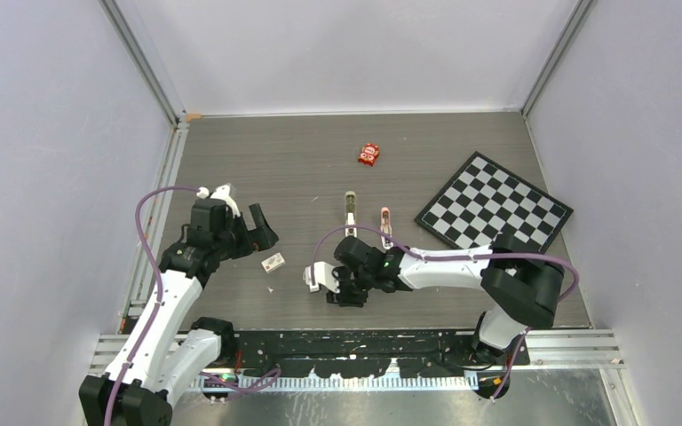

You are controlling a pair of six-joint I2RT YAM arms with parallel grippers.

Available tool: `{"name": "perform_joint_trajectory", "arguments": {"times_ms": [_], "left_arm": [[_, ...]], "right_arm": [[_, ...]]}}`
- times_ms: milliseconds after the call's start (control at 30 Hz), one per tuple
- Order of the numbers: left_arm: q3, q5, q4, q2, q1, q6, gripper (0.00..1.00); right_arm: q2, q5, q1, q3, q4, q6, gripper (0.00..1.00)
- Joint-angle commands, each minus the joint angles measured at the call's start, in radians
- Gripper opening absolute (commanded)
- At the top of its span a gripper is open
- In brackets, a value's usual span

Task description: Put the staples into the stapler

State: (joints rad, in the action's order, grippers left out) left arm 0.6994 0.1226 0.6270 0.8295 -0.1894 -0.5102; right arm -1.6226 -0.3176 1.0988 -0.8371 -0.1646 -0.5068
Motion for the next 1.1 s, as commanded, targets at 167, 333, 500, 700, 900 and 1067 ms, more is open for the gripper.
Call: {"name": "perform_joint_trajectory", "arguments": {"times_ms": [167, 333, 500, 700, 900, 1067], "left_arm": [[0.014, -0.013, -0.013, -0.011, 0.004, 0.018, 1.00], [0.014, -0.015, -0.012, -0.013, 0.003, 0.018, 1.00], [0.014, -0.015, -0.012, -0.018, 0.004, 0.018, 1.00], [0.014, -0.017, -0.011, -0.020, 0.004, 0.018, 1.00], [0.013, -0.022, -0.012, -0.023, 0.003, 0.018, 1.00], [0.012, -0.024, -0.011, -0.024, 0.003, 0.016, 1.00]], "right_arm": [[0.128, 0.045, 0.005, 0.043, 0.043, 0.039, 0.40], [0.170, 0.092, -0.009, 0.077, 0.040, 0.058, 0.40], [0.197, 0.167, -0.029, 0.109, -0.006, 0.046, 0.40], [0.207, 0.220, -0.060, 0.111, -0.081, 0.038, 0.40], [0.171, 0.255, -0.065, 0.080, -0.098, 0.097, 0.43], [0.150, 0.281, -0.064, 0.065, -0.127, 0.126, 0.46]]}}
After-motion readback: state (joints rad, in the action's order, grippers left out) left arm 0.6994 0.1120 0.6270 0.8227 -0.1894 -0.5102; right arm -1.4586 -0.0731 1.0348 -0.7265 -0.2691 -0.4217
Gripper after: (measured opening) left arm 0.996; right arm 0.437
